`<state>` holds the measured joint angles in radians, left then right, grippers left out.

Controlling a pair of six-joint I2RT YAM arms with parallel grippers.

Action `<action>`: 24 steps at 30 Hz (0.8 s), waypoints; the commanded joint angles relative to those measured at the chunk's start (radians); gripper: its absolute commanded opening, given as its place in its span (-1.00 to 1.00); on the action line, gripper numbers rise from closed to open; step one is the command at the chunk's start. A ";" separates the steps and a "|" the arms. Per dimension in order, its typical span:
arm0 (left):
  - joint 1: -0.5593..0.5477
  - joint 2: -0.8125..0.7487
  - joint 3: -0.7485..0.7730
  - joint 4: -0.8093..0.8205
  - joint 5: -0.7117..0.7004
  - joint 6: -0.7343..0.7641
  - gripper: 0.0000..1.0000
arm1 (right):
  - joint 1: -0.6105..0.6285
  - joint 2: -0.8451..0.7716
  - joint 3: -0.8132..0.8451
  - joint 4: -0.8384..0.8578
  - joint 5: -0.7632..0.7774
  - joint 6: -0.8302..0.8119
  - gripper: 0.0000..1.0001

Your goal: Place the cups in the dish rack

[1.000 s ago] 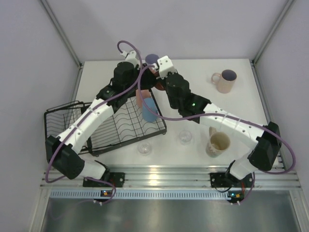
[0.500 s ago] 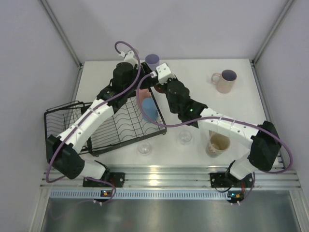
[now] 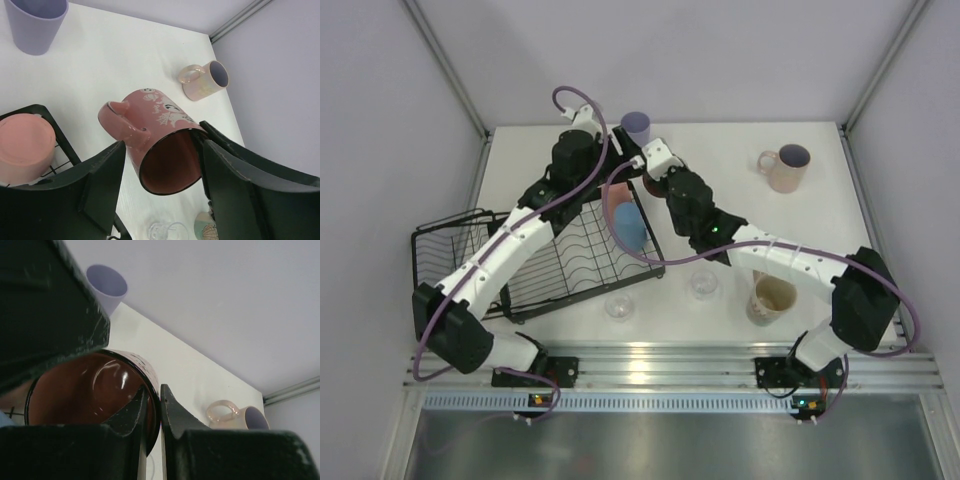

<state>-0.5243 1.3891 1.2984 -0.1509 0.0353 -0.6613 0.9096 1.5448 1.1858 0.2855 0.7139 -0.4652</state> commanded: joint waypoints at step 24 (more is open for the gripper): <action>0.363 0.062 0.174 -0.179 0.659 -0.124 0.43 | -0.041 -0.123 -0.153 0.604 -0.274 -0.374 -1.00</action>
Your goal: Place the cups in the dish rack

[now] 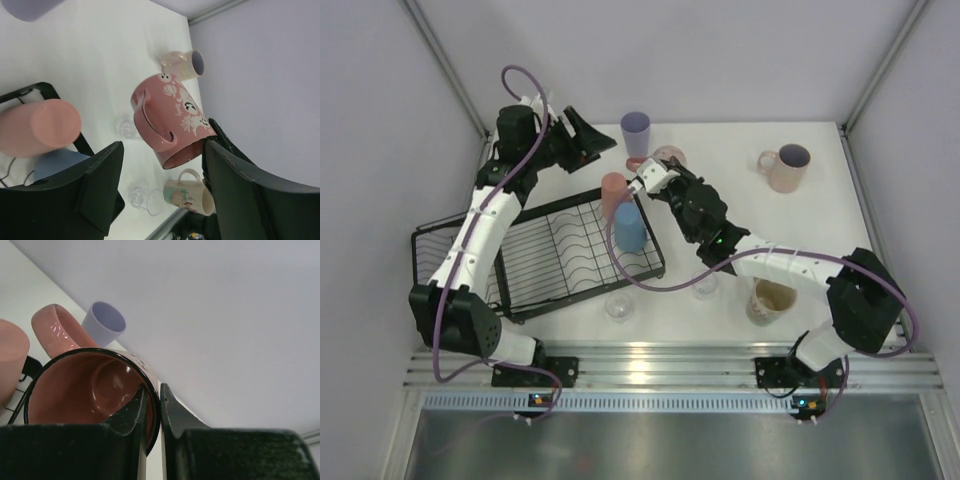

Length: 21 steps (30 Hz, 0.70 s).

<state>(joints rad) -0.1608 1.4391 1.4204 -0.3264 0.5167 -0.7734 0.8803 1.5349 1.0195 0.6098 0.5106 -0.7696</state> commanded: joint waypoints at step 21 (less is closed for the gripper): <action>0.003 0.084 0.077 0.044 0.505 -0.141 0.34 | 0.034 -0.191 -0.156 0.543 -0.254 -0.275 -1.00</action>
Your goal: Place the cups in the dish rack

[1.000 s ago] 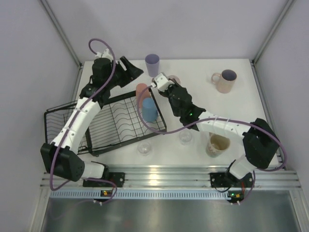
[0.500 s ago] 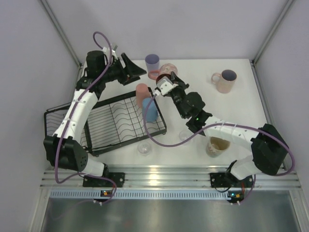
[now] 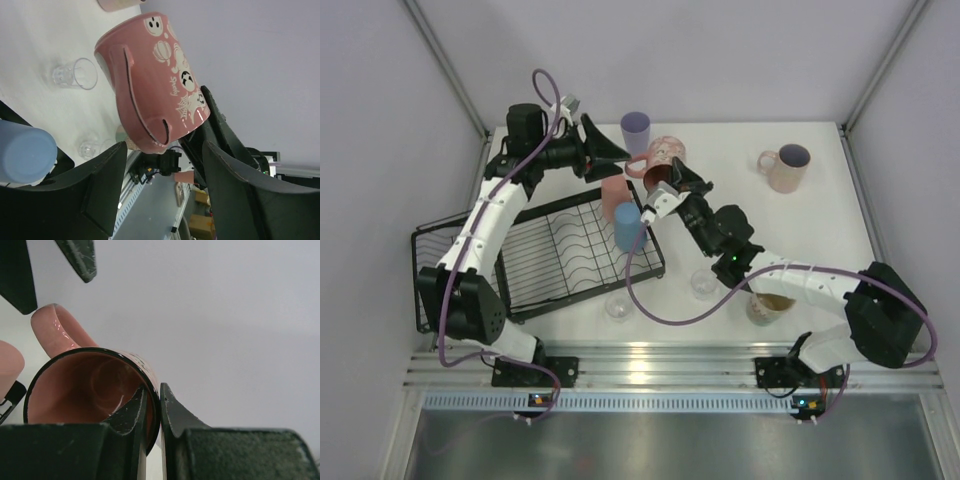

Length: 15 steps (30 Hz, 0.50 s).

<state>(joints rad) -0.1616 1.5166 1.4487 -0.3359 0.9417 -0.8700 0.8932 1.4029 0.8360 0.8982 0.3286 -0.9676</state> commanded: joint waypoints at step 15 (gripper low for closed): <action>0.002 -0.021 0.027 0.055 0.158 -0.066 0.28 | 0.064 -0.008 0.018 0.446 -0.203 -0.410 -1.00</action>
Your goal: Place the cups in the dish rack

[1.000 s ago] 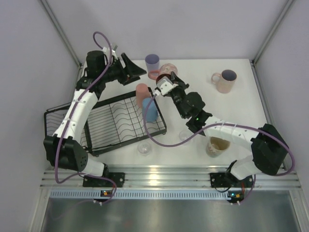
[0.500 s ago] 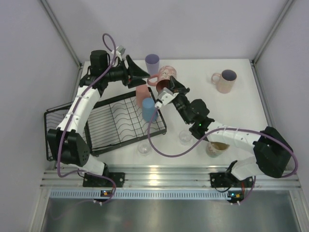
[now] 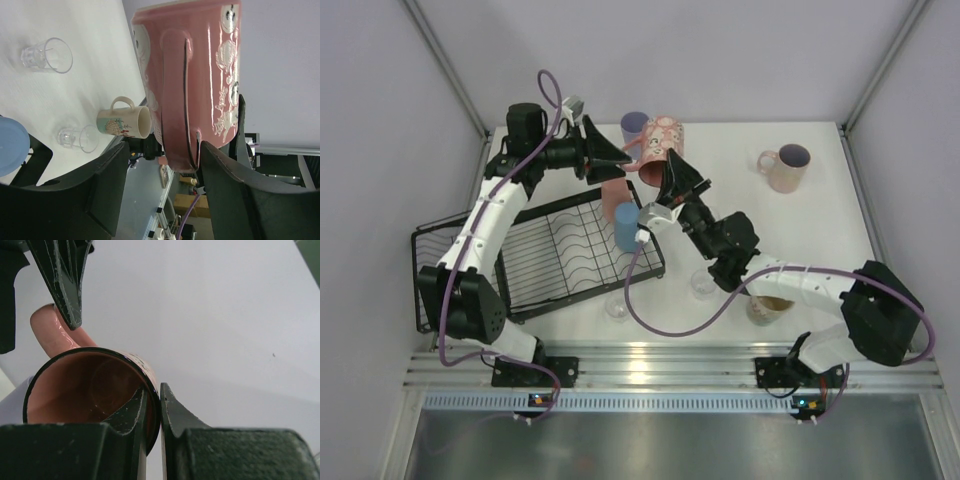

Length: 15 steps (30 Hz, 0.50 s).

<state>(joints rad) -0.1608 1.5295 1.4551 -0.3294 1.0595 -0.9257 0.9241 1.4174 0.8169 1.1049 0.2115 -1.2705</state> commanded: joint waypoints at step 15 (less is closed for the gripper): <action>0.001 -0.028 0.062 0.047 0.100 -0.019 0.03 | 0.096 0.008 0.008 0.289 -0.103 -0.170 -1.00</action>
<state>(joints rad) -0.1585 1.5238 1.4578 -0.3248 1.1194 -0.9424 0.9852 1.4448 0.8001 1.1671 0.1688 -1.4033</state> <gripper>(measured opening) 0.522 0.090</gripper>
